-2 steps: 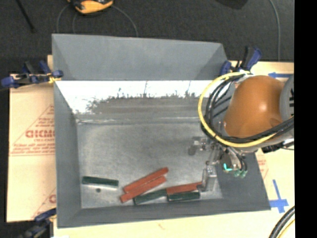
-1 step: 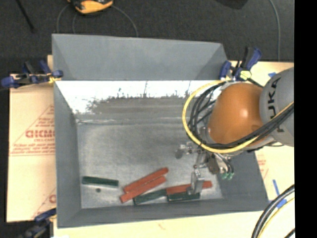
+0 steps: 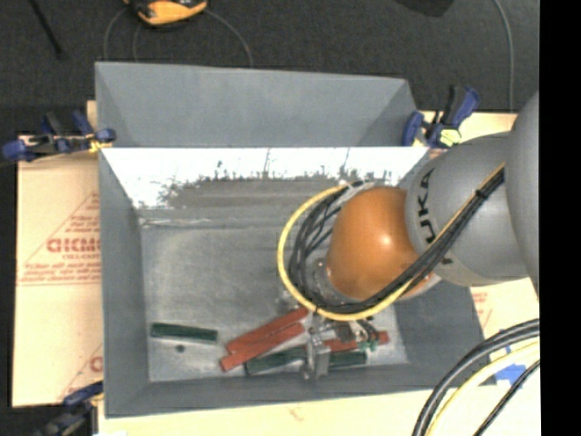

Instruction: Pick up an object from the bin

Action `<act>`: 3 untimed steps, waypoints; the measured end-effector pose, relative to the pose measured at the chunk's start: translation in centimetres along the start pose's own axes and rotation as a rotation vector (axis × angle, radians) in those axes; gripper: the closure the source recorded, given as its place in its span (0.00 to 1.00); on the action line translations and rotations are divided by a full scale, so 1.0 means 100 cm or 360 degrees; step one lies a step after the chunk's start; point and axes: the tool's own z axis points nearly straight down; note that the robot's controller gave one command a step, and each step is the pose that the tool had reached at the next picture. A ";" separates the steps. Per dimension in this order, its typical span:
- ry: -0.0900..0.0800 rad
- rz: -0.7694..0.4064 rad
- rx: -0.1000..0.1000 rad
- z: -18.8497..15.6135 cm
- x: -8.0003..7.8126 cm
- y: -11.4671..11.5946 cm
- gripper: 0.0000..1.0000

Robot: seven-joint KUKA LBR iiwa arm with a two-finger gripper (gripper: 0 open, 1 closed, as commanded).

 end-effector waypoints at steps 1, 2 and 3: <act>0.0006 -0.0182 -0.0002 0.036 -0.034 0.003 1.00; 0.0006 -0.0183 -0.0002 0.036 -0.034 0.003 1.00; 0.0013 -0.0176 -0.0004 -0.161 -0.003 0.014 1.00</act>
Offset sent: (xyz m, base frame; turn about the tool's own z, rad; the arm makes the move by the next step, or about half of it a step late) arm 0.0000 0.0000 0.0000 0.0000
